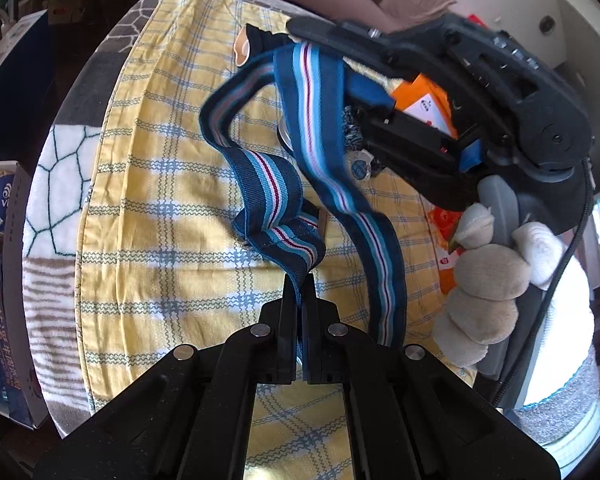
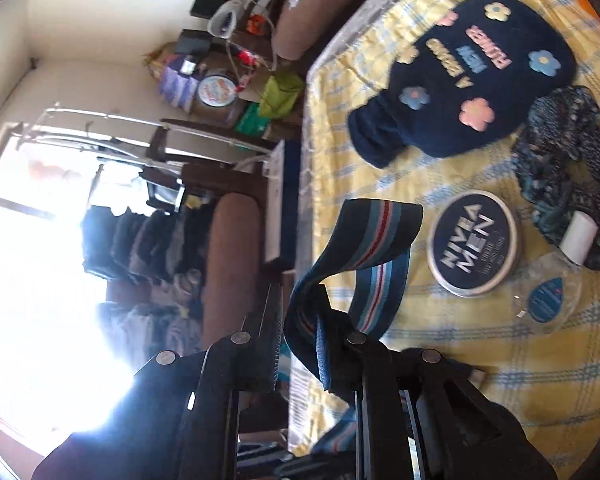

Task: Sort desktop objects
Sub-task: 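Raise the strap with both grippers toward the orange basket, then lower the strap into the orange basket and open both grippers, then withdraw both grippers from the basket toward the NIVEA MEN tin, then grasp the NIVEA MEN tin with the left gripper while the right gripper grasps the sanitizer bottle, then carry the tin and bottle into the basket and open both grippers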

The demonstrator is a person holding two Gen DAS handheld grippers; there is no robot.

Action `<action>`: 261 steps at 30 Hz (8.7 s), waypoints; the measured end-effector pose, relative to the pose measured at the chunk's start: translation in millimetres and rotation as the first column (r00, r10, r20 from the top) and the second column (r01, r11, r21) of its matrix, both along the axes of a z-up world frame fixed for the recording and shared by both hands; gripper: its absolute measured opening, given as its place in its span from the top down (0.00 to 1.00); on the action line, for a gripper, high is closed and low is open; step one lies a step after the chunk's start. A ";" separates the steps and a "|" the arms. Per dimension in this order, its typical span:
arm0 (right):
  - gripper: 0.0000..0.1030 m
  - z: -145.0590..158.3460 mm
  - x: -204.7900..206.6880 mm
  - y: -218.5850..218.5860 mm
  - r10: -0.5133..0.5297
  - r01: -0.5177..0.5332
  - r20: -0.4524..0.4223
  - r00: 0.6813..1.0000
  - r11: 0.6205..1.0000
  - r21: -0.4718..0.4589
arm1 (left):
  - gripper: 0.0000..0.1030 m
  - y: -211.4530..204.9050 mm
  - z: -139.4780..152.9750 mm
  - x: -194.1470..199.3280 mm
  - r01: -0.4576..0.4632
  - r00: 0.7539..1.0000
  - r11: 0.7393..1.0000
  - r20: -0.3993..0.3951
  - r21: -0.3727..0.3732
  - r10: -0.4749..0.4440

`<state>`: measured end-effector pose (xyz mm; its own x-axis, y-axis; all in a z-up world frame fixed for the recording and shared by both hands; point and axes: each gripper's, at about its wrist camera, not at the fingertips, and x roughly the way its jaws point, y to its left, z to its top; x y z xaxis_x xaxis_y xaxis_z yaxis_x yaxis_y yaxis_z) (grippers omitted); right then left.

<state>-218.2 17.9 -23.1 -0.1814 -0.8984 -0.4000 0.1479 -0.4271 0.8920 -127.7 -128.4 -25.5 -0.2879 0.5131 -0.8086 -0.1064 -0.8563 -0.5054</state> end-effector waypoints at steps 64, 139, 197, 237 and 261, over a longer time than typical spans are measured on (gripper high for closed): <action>0.85 112.9 4.1 350.4 -0.199 0.220 -0.233 0.952 0.973 0.067 | 0.99 297.0 117.1 -70.5 0.132 0.982 0.991 -0.136 0.016 -0.129; 0.21 146.5 130.1 118.0 0.216 0.106 -0.332 0.918 0.672 0.733 | 0.00 38.2 141.8 54.9 -0.134 0.976 0.954 -0.201 -0.269 0.080; 0.54 26.6 2.8 39.6 0.043 0.008 -0.066 0.997 0.778 0.628 | 0.45 15.1 11.2 -41.2 0.006 0.988 0.970 -0.149 -0.243 -0.044; 0.65 70.8 17.4 50.4 0.005 0.133 -0.186 0.982 0.681 0.720 | 0.45 61.9 78.9 2.1 0.044 0.969 0.977 -0.228 -0.207 -0.092; 0.65 88.0 29.4 269.5 0.040 0.096 -0.158 0.987 0.641 0.761 | 0.45 312.2 78.2 -4.0 0.317 0.907 0.897 -0.180 -0.307 -0.382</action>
